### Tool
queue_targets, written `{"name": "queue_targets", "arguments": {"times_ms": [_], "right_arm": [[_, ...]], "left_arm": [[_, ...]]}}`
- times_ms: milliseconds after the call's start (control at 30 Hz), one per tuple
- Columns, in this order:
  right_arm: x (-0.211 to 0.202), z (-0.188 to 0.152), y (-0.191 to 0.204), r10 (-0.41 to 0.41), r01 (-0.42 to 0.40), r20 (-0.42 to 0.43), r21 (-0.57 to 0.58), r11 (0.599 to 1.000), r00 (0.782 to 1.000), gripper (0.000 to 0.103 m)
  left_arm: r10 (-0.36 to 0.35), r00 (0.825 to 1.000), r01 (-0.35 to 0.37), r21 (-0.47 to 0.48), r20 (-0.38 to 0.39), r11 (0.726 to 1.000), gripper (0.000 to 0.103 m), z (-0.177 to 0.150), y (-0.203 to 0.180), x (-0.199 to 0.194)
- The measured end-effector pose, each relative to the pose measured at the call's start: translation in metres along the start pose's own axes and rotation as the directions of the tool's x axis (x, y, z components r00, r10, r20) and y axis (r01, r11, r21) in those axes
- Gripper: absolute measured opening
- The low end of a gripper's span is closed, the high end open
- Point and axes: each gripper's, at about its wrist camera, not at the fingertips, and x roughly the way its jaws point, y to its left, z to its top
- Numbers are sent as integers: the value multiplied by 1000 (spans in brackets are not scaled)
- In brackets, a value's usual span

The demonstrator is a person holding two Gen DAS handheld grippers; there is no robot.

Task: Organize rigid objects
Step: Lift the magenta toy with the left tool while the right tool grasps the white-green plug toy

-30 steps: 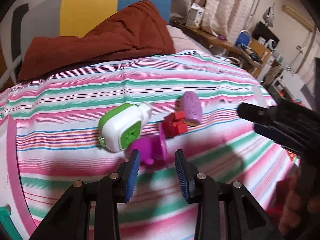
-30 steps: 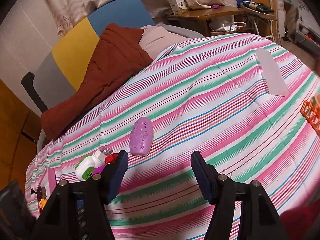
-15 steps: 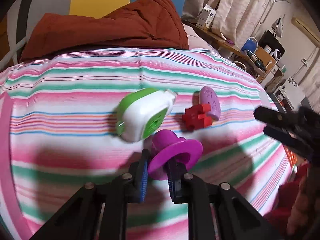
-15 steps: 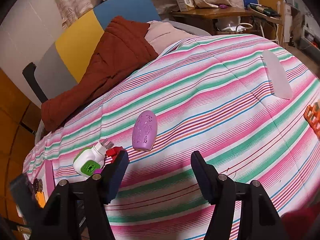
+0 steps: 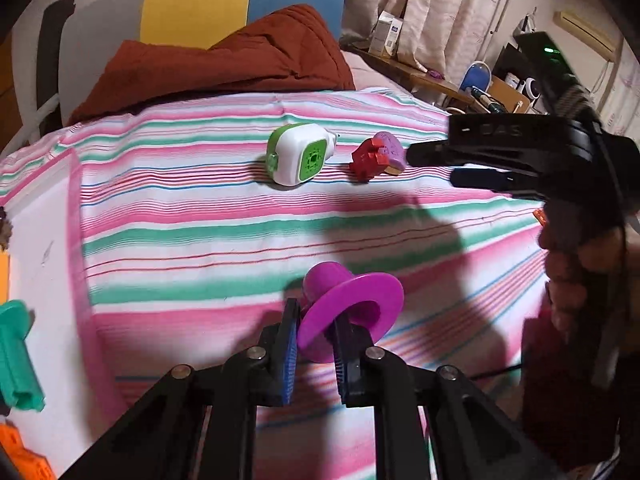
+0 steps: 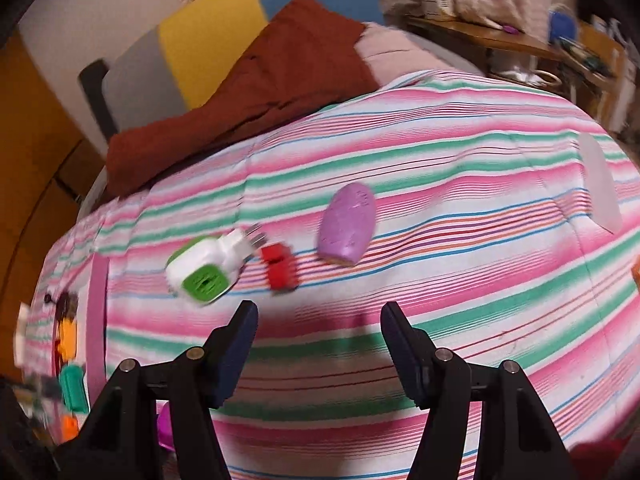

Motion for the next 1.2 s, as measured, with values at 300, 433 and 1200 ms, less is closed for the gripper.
{"name": "queue_targets", "arguments": {"times_ms": [300, 433, 1200], "right_arm": [[28, -9, 51, 250, -248, -112, 28, 968, 962, 67], [50, 6, 56, 256, -241, -86, 155, 958, 963, 80], [25, -35, 115, -62, -5, -112, -523, 852, 992, 66]], "left_arm": [[-12, 998, 12, 0, 66, 1000, 14, -11, 12, -38], [-6, 995, 8, -22, 95, 1000, 14, -16, 24, -57], [174, 972, -152, -145, 157, 978, 14, -27, 77, -119]]}}
